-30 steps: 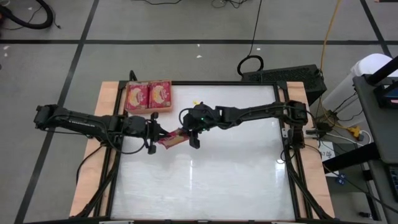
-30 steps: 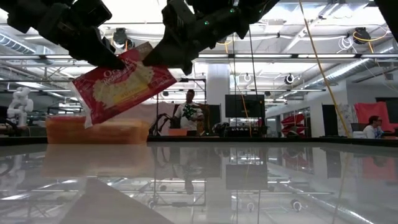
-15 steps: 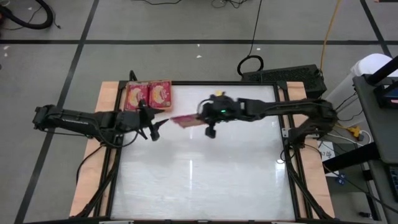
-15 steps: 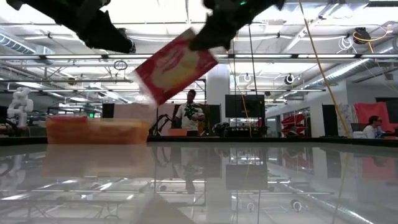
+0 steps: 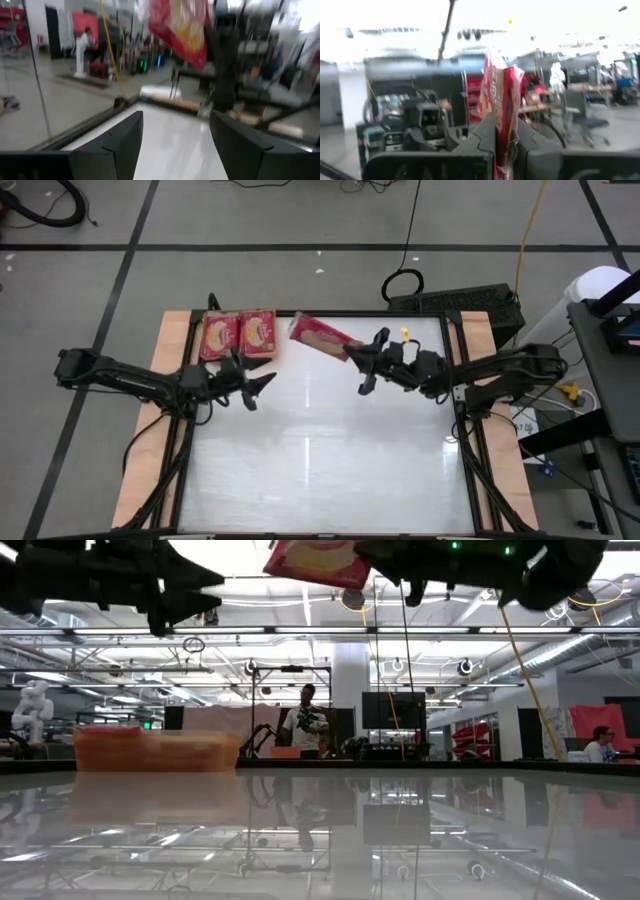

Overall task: Sort popcorn bags into baskets
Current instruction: Put the red popcorn bag into the orange bin, then return to Home Position

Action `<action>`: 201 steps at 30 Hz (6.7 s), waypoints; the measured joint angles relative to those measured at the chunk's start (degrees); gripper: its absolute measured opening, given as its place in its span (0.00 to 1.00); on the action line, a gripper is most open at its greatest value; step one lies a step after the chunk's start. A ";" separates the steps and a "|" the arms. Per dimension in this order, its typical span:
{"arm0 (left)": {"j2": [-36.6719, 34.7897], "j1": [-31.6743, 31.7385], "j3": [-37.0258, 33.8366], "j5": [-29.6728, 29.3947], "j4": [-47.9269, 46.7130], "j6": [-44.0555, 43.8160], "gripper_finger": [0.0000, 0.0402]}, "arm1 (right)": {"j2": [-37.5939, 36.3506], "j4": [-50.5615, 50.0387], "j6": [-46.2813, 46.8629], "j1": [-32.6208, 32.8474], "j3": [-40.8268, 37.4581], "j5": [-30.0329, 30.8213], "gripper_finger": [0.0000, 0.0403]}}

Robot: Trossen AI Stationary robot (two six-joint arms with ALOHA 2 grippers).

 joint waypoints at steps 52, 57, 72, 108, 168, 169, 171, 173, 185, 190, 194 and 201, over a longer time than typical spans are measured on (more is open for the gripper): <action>-9.77 20.74 36.06 15.03 -63.57 14.57 0.04 | 15.52 -9.74 -3.00 -0.66 2.60 -1.23 0.41; -7.15 24.68 39.58 20.59 -73.92 18.30 0.05 | 12.34 -9.81 -4.76 -0.66 -4.01 -5.90 0.41; 3.98 37.21 39.41 24.29 -79.97 32.79 0.06 | 10.04 -6.11 -4.19 0.02 -11.26 -9.13 0.39; 19.77 60.20 39.41 46.03 -76.69 34.84 0.06 | 10.06 -6.05 -9.12 0.42 -11.26 -13.35 0.39; -7.99 12.27 6.19 13.66 -37.04 8.90 0.02 | -36.40 -33.20 -6.70 0.11 -27.85 -4.03 0.00; -7.98 12.31 5.88 13.64 -37.60 9.02 0.04 | -37.34 -33.55 -6.74 0.10 -28.26 -3.95 0.01; -7.95 12.33 5.38 13.64 -37.96 9.73 0.06 | -39.08 -33.42 -7.12 -0.05 -29.42 -3.95 0.01; -7.95 12.33 5.38 13.64 -37.38 10.51 0.09 | -40.40 -33.46 -7.11 -0.13 -30.79 -3.89 0.01; -8.01 12.42 2.02 17.02 -30.78 10.38 0.01 | -45.86 -35.58 -6.45 -0.09 -33.79 -4.06 0.00; -9.47 12.43 -2.37 17.94 -26.02 9.08 0.01 | -50.48 -37.00 -8.18 -0.09 -33.85 -4.08 0.00; -11.23 11.93 -6.53 17.99 -20.69 8.56 0.01 | -54.25 -41.35 -8.28 -0.09 -33.90 -4.08 0.00; -14.63 9.00 -10.37 14.76 -16.95 7.39 0.00 | -61.64 -48.06 -7.29 -0.09 -33.95 -4.13 0.00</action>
